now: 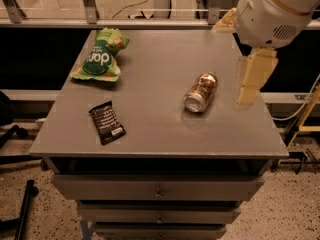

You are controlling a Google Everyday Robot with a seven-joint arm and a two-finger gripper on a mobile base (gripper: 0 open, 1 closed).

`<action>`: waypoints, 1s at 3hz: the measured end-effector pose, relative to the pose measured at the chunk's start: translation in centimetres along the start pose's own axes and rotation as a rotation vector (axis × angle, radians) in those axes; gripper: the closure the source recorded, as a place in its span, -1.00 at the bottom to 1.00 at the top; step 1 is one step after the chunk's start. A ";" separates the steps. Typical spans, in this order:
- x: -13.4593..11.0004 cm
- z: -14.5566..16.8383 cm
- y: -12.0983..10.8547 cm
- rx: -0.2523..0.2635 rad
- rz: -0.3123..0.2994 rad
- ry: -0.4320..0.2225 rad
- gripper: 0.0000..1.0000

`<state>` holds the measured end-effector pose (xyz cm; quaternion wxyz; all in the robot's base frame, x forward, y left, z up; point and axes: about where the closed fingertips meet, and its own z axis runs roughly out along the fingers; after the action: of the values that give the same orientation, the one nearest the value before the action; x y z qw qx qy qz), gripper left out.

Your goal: Pick rxbar chocolate

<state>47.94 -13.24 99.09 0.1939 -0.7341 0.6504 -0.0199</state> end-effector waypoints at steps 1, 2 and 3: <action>-1.6 0.2 -0.6 -0.001 -0.081 -0.026 -1.00; -9.6 1.0 -3.3 -0.006 -0.415 -0.116 -1.00; -17.8 2.7 -4.9 -0.016 -0.746 -0.168 -1.00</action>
Offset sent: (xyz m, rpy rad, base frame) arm 0.0374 0.2198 0.0430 -0.0575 -0.2044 1.0237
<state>50.63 4.96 102.12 0.2203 -0.9209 0.3207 -0.0239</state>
